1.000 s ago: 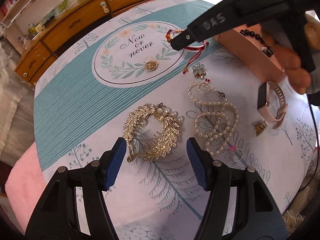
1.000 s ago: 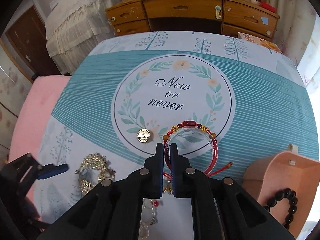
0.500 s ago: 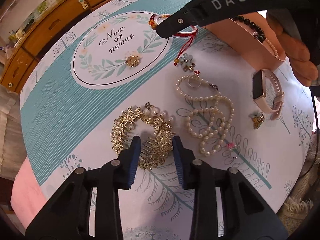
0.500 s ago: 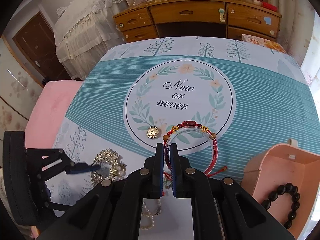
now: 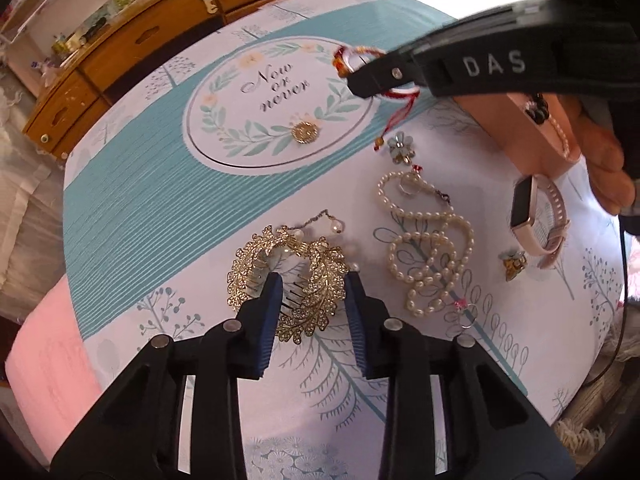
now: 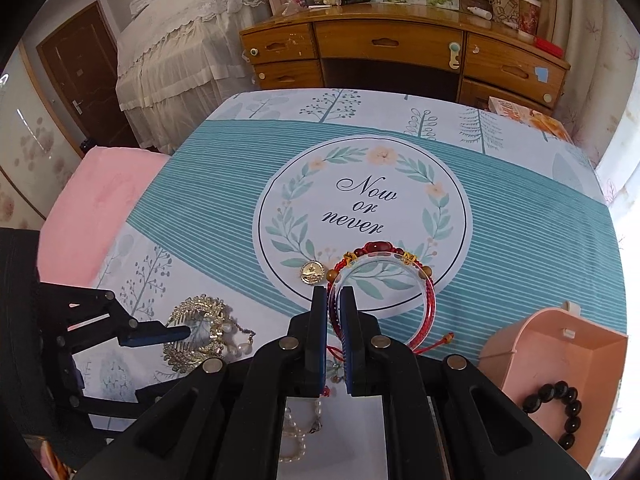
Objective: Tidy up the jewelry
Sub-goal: 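Grasp the red string bracelet with the right gripper while the left gripper grasps the gold comb, then carry both items into the pink box and open both grippers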
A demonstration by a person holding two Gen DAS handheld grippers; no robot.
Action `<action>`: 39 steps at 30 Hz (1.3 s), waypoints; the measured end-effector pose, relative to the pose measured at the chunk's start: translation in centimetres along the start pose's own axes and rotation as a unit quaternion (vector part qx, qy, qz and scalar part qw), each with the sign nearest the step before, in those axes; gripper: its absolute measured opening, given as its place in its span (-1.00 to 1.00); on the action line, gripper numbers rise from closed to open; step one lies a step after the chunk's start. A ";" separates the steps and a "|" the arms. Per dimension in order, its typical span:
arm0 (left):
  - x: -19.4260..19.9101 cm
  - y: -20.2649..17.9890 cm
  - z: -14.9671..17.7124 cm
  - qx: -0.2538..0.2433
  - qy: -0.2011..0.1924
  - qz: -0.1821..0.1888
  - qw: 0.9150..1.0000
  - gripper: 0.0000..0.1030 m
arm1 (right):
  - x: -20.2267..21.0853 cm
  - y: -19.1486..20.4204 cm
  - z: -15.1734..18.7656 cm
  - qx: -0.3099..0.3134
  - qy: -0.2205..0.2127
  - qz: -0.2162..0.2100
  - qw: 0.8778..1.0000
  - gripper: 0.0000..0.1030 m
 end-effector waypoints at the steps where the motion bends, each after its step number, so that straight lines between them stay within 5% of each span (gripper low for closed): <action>1: 0.5 0.3 0.0 0.008 -0.004 0.000 1.000 -0.45 | 0.0 -0.1 0.0 -0.004 0.001 -0.006 1.000 -0.88; 8: 3.9 2.4 -0.6 0.057 -0.023 0.002 0.998 -0.45 | 1.5 -0.1 -0.6 -0.040 -0.010 -0.061 0.997 -0.88; 18: 9.4 1.1 -2.5 0.074 -0.062 0.002 0.995 -0.45 | 9.4 0.1 0.3 -0.038 -0.061 -0.061 0.996 -0.88; 29: 15.5 -6.9 -10.6 0.066 -0.149 0.047 0.986 -0.45 | 19.9 -6.9 6.4 -0.089 -0.120 -0.031 0.988 -0.88; 39: 10.8 -15.7 -17.7 0.056 -0.115 0.065 0.990 -0.45 | 18.3 -12.3 12.6 -0.155 -0.111 -0.066 0.979 -0.88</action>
Point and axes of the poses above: each gripper's, at about its wrist camera, not at the fingertips, and x roughly against the way its jaws point, y to its left, z to its underside, the point moved 6 cm from there along -x, roughly the way its jaws point, and after that the axes turned 9 degrees about -z, right-handed, at the moved point
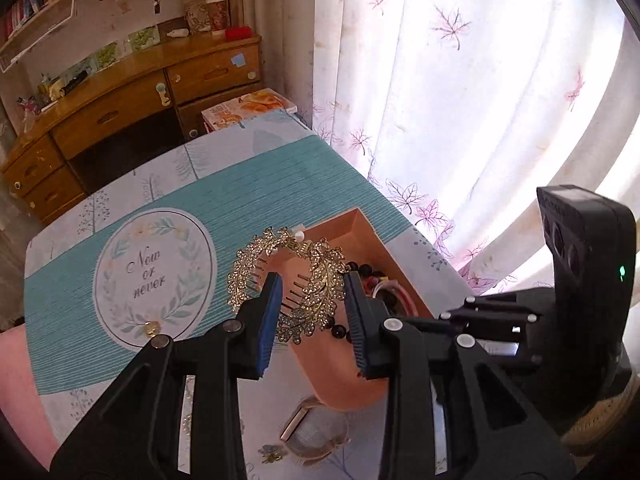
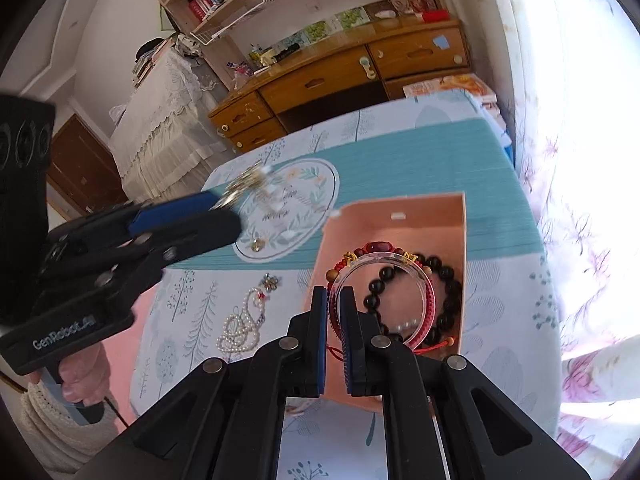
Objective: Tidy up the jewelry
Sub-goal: 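Carry both items into the pink box and open both grippers, then move the right gripper to the pink watch while the left gripper reaches the pearl necklace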
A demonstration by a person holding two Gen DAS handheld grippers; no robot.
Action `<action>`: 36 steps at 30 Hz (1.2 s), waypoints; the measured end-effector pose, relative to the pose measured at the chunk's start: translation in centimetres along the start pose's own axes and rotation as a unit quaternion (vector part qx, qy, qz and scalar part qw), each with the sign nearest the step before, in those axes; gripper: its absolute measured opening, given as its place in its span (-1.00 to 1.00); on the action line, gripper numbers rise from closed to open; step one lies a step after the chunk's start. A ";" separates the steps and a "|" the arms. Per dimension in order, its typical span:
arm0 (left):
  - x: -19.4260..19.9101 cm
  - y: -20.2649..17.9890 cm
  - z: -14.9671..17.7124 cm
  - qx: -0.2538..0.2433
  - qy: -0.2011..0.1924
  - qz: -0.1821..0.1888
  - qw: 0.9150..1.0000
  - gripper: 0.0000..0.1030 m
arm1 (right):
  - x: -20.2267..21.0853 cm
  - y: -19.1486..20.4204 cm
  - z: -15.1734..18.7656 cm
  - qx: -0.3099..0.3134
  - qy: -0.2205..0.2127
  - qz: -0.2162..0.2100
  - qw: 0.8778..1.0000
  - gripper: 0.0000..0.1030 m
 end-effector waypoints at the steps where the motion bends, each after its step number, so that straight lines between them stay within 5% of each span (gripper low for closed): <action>1: -1.1 -0.6 -0.1 0.002 0.010 -0.001 1.000 -0.45 | -0.4 -0.4 0.4 -0.004 0.004 -0.004 1.000 -0.88; 9: -7.8 -2.3 1.1 0.018 0.078 0.016 0.997 -0.43 | -3.5 -3.0 3.5 -0.034 0.027 -0.022 0.999 -0.86; 13: -7.9 -2.0 1.5 0.026 0.088 0.034 0.995 -0.41 | -4.2 -3.0 4.2 -0.042 0.025 -0.033 0.998 -0.26; 24: -2.1 0.0 3.3 0.015 0.028 -0.031 0.999 -0.36 | -2.1 0.4 4.4 0.013 -0.002 -0.022 1.000 -0.25; 36: 3.6 4.8 7.1 0.090 -0.022 -0.035 0.995 -0.37 | -0.6 4.2 7.2 0.044 -0.002 -0.006 0.999 -0.25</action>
Point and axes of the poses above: each gripper's, at about its wrist camera, not at the fingertips, and x roughly against the way its jaws point, y to its left, z to its underside, the point moved 6 cm from there along -x, roughly the way its jaws point, and after that the axes turned 9 degrees about -z, right-handed, at the moved point
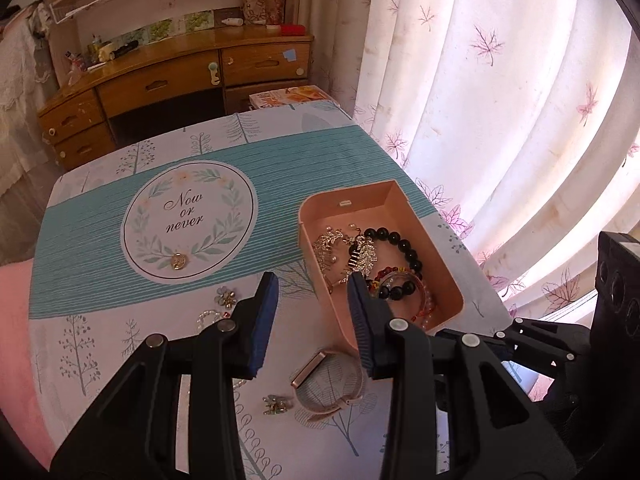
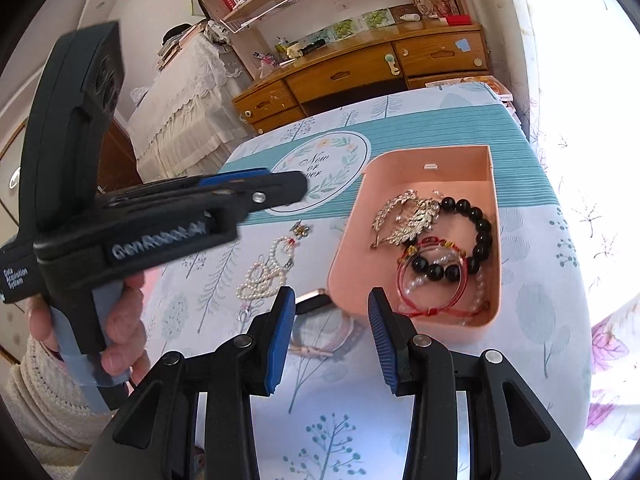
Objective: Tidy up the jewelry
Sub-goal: 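Move the right gripper to the pink watch while the left gripper reaches the pearl necklace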
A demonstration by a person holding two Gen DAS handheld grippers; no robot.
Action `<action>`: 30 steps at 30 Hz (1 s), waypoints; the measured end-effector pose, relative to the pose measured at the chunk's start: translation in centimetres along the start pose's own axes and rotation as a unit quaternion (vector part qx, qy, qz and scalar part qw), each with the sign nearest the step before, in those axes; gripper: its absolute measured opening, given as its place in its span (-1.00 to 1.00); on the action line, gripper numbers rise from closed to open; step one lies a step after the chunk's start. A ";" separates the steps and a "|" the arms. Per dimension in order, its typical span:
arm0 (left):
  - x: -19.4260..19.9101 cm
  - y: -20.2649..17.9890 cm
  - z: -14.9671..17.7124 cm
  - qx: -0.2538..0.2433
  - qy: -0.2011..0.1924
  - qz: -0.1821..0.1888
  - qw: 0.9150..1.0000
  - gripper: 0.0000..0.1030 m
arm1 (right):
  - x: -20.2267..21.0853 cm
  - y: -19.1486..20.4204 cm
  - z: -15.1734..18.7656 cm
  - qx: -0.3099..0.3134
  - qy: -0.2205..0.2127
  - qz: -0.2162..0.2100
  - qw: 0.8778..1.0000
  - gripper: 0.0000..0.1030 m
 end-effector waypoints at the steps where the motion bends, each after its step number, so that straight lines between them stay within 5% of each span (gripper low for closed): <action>1: 0.4 0.6 0.2 0.005 -0.004 -0.005 1.000 -0.37 | 0.1 0.3 0.2 0.001 0.000 0.001 1.000 -0.25; 15: 8.5 8.1 3.1 0.052 -0.081 -0.039 0.995 -0.37 | 3.3 5.1 0.8 0.034 -0.016 0.004 0.999 -0.25; 21: 9.6 9.9 5.7 0.053 -0.058 -0.063 0.995 -0.36 | 2.7 7.1 1.2 0.050 -0.002 0.002 0.999 -0.25; 28: 9.4 11.0 8.9 0.069 -0.058 -0.082 0.993 0.48 | -0.1 7.2 3.2 0.035 0.034 0.015 0.999 -0.25; 30: 8.9 11.0 9.7 0.071 -0.056 -0.076 0.993 0.49 | -1.0 6.5 3.9 0.020 0.045 0.021 0.999 -0.25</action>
Point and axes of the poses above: each gripper's, at about its wrist camera, not at the fingertips, and x roughly against the way its jaws point, y to its left, z to its underside, the point moved 6 cm from there along -x, roughly the way its jaws point, and after that the axes turned 9 degrees about -z, right-handed, at the moved point
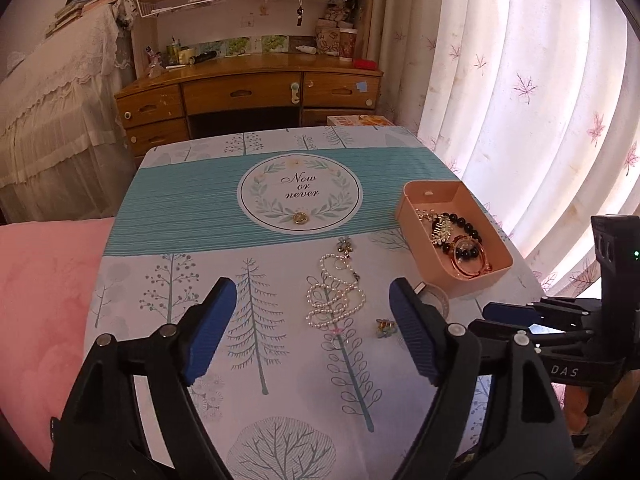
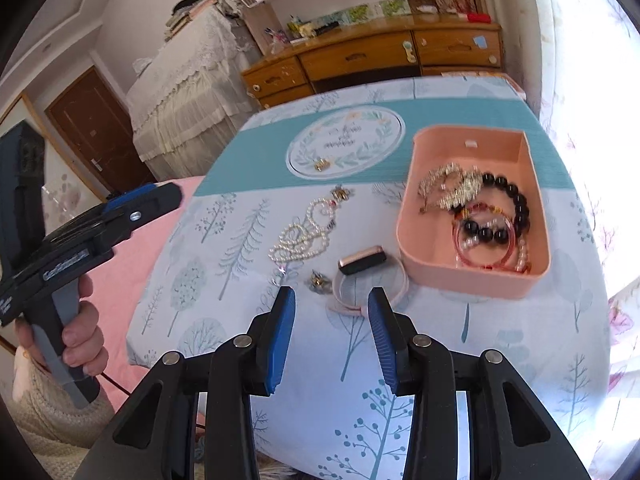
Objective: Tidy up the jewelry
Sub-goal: 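Move the right gripper to the pink watch while the left gripper reaches the pearl necklace, then grasp the pearl necklace with the left gripper and lift it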
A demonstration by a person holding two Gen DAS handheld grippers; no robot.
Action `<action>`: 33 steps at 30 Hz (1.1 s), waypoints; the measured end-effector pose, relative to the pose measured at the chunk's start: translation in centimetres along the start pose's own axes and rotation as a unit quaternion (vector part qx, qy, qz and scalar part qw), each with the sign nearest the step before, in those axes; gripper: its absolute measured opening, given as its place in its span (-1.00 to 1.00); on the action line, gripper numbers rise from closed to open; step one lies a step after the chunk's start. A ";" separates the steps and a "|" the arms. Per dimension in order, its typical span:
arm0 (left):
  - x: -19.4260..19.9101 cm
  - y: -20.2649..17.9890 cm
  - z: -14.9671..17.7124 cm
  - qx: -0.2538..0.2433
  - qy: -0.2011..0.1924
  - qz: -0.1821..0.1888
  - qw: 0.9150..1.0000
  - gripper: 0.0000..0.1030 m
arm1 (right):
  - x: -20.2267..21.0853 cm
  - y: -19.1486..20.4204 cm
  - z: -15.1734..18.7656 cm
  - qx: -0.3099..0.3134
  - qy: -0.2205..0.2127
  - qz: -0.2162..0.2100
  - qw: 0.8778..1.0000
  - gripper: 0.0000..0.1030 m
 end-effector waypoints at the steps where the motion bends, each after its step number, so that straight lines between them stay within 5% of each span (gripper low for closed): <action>1: -0.2 0.0 0.3 0.000 0.003 0.000 1.000 0.49 | -0.6 -0.4 0.4 -0.011 0.008 0.002 1.000 -0.25; 14: -5.4 1.4 3.0 0.010 0.040 -0.027 0.999 0.49 | -6.5 -5.6 1.8 -0.136 0.037 0.035 0.989 -0.26; 21: -7.4 1.3 2.6 -0.003 0.048 -0.026 0.999 0.49 | -8.7 -5.4 1.1 -0.119 0.041 0.069 0.990 -0.29; 25: -8.9 0.8 2.5 -0.019 0.057 -0.024 0.998 0.49 | -9.4 -5.3 0.7 -0.097 0.038 0.097 0.990 -0.52; 33: -12.1 -1.8 2.9 -0.080 0.113 0.052 0.989 0.49 | -9.4 -5.2 0.8 -0.066 0.037 0.093 0.993 -0.57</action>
Point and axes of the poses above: each gripper's, at about its wrist camera, not at the fingertips, and x roughly against the way its jaws point, y to its left, z to its underside, the point moved 6 cm from there along -x, roughly the way its jaws point, and after that the axes turned 9 degrees about -z, right-handed, at the moved point
